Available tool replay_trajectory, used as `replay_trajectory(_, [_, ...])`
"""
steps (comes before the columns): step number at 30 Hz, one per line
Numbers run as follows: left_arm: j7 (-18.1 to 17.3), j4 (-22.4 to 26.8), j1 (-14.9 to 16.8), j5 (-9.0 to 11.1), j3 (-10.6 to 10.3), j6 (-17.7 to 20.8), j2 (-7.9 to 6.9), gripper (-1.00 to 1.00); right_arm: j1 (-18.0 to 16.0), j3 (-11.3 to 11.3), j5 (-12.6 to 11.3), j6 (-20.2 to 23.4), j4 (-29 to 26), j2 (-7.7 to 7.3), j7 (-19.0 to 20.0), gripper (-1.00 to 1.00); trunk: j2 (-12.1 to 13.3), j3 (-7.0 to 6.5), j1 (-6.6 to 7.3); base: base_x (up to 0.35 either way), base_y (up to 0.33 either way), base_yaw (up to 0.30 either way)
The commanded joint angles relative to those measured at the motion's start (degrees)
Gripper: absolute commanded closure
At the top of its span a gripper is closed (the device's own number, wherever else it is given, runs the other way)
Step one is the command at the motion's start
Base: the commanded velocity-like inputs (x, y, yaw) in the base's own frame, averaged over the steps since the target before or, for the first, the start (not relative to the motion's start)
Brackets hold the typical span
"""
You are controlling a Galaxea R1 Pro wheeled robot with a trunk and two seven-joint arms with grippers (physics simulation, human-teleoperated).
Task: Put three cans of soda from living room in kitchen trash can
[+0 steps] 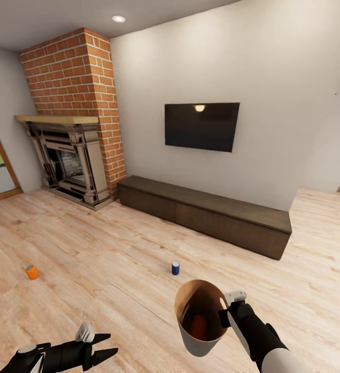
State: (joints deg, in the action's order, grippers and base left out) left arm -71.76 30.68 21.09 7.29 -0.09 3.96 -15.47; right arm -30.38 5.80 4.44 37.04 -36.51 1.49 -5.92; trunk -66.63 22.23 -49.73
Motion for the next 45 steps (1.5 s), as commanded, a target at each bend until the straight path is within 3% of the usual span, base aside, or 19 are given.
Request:
replay_trajectory(1, [0.02, 0.00, 0.00, 0.00, 0.00, 0.00, 0.00, -1.00, -0.03, 0.00, -0.22, -0.03, -0.05, 0.01, 0.03, 1.00, -0.01, 0.09, 0.00, 0.000, 0.000, -0.075])
replay_trajectory(22, [0.04, 0.00, 0.00, 0.00, 0.00, 0.00, 0.00, -1.00, -0.03, 0.00, -0.22, -0.04, -0.05, 0.01, 0.03, 1.00, -0.01, 1.98, 0.00, 0.010, 0.000, -0.017])
replay_trajectory(35, [0.04, 0.00, 0.00, 0.00, 0.00, 0.00, 0.00, -1.00, -0.03, 0.00, -0.22, -0.04, -0.05, 0.01, 0.08, 1.00, -0.01, 2.13, 0.00, 0.296, 0.000, -0.011])
replay_trajectory(45, [0.04, 0.00, 0.00, 0.00, 0.00, 0.00, 0.00, -1.00, -0.03, 0.00, -0.25, -0.03, -0.05, 0.01, 0.12, 1.00, -0.01, 2.32, 0.00, 0.263, 0.000, -0.216])
